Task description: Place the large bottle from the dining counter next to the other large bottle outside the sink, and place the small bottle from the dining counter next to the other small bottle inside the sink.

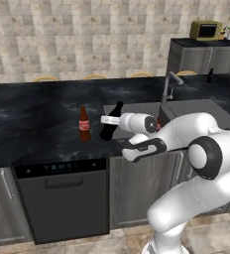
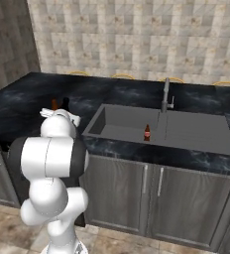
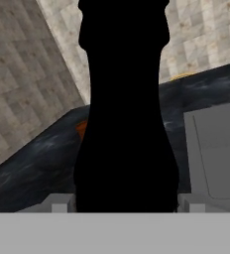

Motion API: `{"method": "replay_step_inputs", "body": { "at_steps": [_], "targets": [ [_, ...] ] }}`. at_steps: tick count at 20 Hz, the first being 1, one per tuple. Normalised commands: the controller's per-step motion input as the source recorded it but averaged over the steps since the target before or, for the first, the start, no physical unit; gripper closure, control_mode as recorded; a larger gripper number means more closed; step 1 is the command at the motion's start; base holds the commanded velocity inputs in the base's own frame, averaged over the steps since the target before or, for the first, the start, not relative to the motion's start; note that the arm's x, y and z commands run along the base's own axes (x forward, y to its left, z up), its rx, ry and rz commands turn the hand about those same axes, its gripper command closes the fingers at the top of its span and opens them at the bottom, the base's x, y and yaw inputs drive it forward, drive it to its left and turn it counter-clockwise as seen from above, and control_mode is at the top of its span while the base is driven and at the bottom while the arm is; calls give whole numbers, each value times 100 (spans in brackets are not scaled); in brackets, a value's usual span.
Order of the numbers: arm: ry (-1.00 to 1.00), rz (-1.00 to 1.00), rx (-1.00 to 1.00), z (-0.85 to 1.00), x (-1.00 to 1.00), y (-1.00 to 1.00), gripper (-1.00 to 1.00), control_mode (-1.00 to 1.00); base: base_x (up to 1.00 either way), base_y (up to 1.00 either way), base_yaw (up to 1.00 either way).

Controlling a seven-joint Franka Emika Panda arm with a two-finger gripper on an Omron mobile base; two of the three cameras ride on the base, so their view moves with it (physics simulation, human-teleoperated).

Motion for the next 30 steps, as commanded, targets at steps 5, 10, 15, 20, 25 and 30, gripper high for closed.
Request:
{"method": "replay_step_inputs", "body": {
  "at_steps": [5,10,15,20,25,30],
  "targets": [
    [0,0,0,0,0,0,100,100,4,3,0],
    [0,0,0,-7,0,0,100,-100,1,0,0],
    [0,0,-3,-15,0,0,100,-100,0,0,0],
    [-4,0,-8,-9,0,0,100,-100,0,0,0],
    [-7,0,-6,-8,0,6,100,-100,0,0,0],
    [-3,0,-2,-30,5,17,100,-100,0,0,0]
  ]
}}
